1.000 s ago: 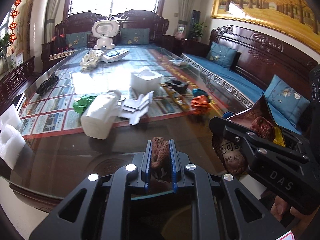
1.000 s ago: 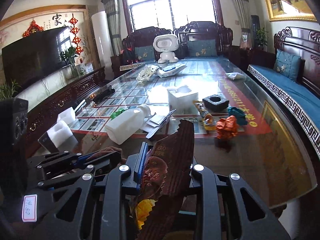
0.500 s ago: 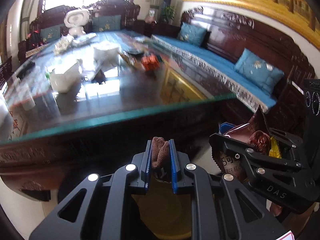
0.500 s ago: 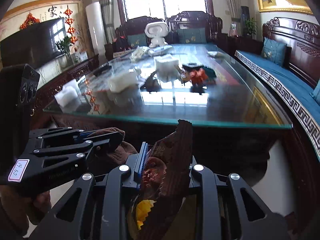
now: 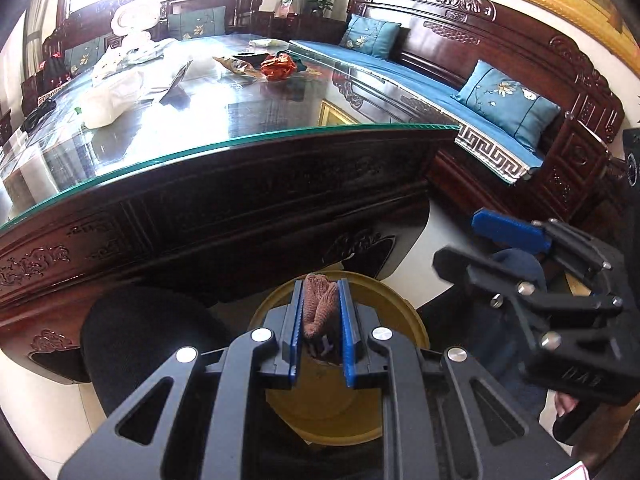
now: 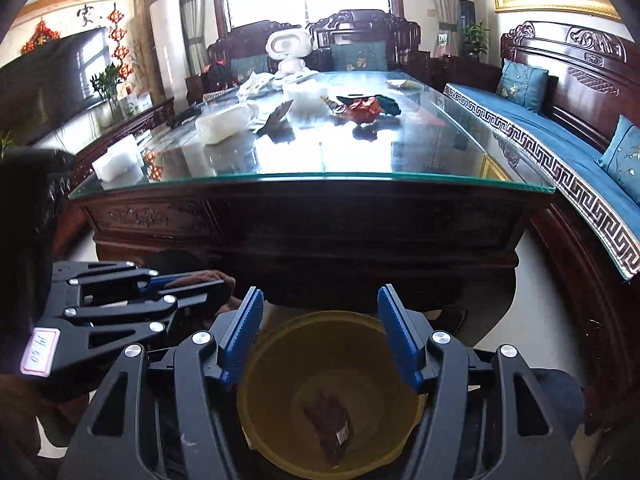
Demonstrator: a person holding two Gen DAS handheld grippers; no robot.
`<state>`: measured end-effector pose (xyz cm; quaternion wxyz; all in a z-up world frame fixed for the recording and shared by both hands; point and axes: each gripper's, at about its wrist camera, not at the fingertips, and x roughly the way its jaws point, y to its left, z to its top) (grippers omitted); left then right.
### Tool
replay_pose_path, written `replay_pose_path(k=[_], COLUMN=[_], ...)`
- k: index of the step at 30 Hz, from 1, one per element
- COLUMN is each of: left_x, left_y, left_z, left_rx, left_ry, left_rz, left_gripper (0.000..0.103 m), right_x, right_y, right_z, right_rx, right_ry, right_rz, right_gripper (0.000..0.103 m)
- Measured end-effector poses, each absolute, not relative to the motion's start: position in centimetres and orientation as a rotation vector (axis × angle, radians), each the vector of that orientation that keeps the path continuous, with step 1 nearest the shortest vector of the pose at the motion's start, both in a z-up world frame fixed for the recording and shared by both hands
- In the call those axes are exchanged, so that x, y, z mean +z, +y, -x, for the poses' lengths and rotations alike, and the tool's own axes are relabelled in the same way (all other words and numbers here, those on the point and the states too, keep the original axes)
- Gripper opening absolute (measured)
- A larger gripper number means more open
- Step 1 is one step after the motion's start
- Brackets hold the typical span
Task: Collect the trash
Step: 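Carry the cloth and wrapper in both grippers down to the yellow bin, then open both grippers over the bin and return them to the table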
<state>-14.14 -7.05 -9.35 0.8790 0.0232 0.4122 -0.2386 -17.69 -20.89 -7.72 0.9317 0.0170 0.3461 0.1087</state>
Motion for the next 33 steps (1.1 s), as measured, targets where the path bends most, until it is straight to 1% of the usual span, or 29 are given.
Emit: replay_pose_path(k=[15, 21, 25, 26, 27, 28, 29, 33], left_x=[-10.2, -10.6, -10.7, -10.7, -10.6, -10.6, -10.5, -10.0], left_y=[-9.3, -10.6, -11.3, -11.5, -11.6, -11.6, -11.7, -12.1], left_z=[14.7, 15.1, 15.3, 15.3, 15.4, 15.4, 15.5, 15.4], left_rx=[-0.565, -0.603, -0.621, -0.63, -0.632, -0.628, -0.625, -0.63], left_ry=[0.887, 0.902, 0.904, 0.903, 0.898, 0.893, 0.885, 0.866], left_rz=[-0.096, -0.124, -0.135, -0.136, -0.138, -0.141, -0.144, -0.154], left_gripper=[0.016, 0.02, 0.029, 0.035, 0.039, 0.051, 0.057, 0.057], right_x=[-7.1, -7.4, -7.5, -7.5, -7.5, -7.5, -7.6, -7.7], right_y=[-23.1, -23.8, -24.3, -24.4, -24.5, -24.7, -24.8, -24.9], right_z=[17.7, 17.5, 17.4, 17.4, 17.4, 17.3, 17.3, 17.0], right_rx=[0.162, 0.152, 0.141, 0.141, 0.139, 0.135, 0.133, 0.144], right_ry=[0.677, 0.684, 0.682, 0.682, 0.682, 0.682, 0.681, 0.684], right_rz=[-0.064, -0.085, -0.096, -0.099, -0.102, -0.104, -0.106, -0.115], right_gripper=[0.059, 0.065, 0.066, 0.066, 0.067, 0.067, 0.067, 0.067])
